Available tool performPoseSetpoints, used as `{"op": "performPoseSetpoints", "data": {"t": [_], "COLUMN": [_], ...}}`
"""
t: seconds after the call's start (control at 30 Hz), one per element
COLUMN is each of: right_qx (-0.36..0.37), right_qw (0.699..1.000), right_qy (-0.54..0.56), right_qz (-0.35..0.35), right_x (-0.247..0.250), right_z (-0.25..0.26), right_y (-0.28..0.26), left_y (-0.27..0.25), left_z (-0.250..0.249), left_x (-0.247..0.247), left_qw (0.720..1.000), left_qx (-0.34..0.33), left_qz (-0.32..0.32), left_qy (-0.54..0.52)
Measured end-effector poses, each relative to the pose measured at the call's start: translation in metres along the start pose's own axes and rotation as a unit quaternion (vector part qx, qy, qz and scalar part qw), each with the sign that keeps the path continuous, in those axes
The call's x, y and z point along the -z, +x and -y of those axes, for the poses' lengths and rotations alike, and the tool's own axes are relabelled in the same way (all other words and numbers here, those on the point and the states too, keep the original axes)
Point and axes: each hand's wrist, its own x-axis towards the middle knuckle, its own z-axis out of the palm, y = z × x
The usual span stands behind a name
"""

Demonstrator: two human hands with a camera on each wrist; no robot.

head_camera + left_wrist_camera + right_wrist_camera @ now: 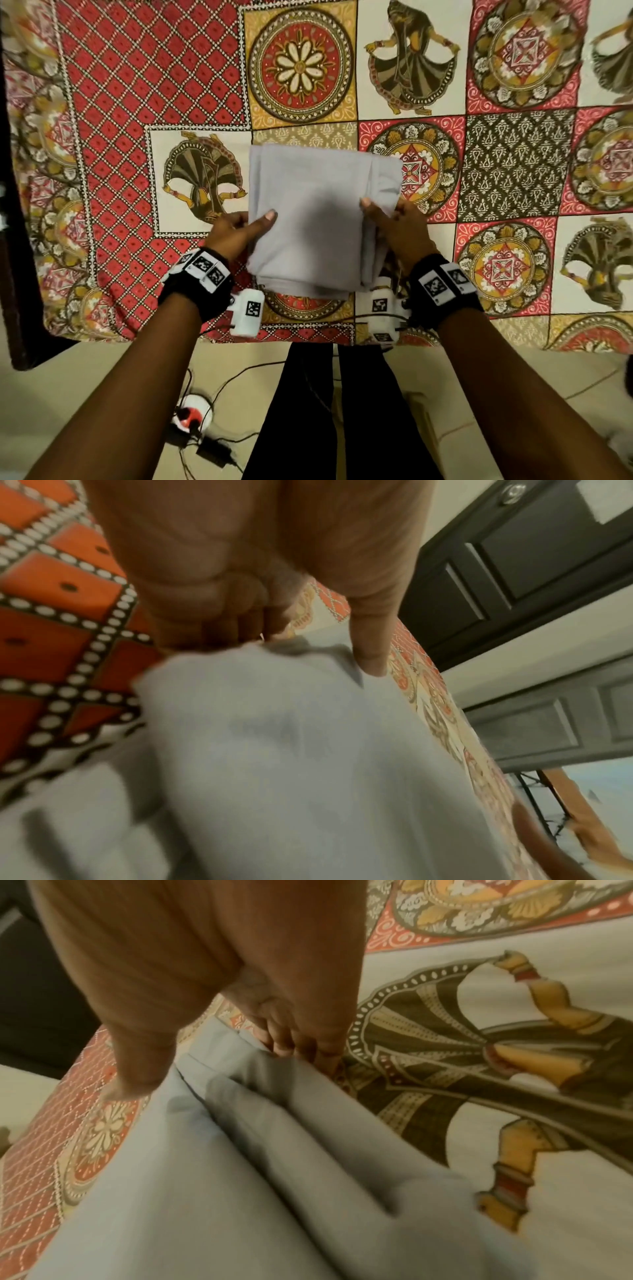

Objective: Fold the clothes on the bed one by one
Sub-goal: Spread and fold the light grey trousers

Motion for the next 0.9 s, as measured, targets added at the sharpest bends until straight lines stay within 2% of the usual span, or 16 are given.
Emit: {"op": "performPoseSetpoints", "data": {"t": [0.07, 0.13, 0.33, 0.4, 0.5, 0.63, 0.73, 0.8, 0.9], "right_qx": [-0.033, -0.049, -0.062, -0.074, -0.085, -0.015, 0.073, 0.141, 0.238], "right_qw": [0.999, 0.997, 0.994, 0.992, 0.984, 0.969, 0.951, 0.926, 0.890], "right_qy": [0.030, 0.031, 0.067, 0.072, 0.099, 0.093, 0.095, 0.077, 0.027], "right_qz": [0.020, 0.040, 0.054, 0.067, 0.121, 0.229, 0.285, 0.342, 0.388], "right_x": [-0.006, -0.011, -0.015, -0.021, -0.033, -0.052, -0.068, -0.078, -0.098], "right_z": [0.004, 0.007, 0.007, 0.013, 0.048, 0.140, 0.221, 0.260, 0.295], "right_y": [0.005, 0.010, -0.003, -0.012, -0.043, -0.117, -0.200, -0.256, -0.333], "left_y": [-0.002, -0.006, -0.031, -0.046, -0.089, -0.201, -0.315, -0.392, -0.488], "left_z": [-0.010, -0.021, -0.024, -0.023, -0.030, -0.059, -0.079, -0.084, -0.072], "left_x": [-0.002, -0.002, 0.000, 0.006, 0.027, 0.086, 0.134, 0.154, 0.176], "left_qw": [0.995, 0.989, 0.980, 0.981, 0.979, 0.955, 0.923, 0.896, 0.854], "left_qx": [0.035, 0.056, 0.047, 0.037, 0.024, -0.028, -0.138, -0.206, -0.249], "left_qz": [0.042, 0.080, 0.121, 0.100, 0.022, -0.038, -0.107, -0.158, -0.266], "left_qy": [-0.079, -0.109, -0.150, -0.160, -0.201, -0.294, -0.343, -0.360, -0.373]}}
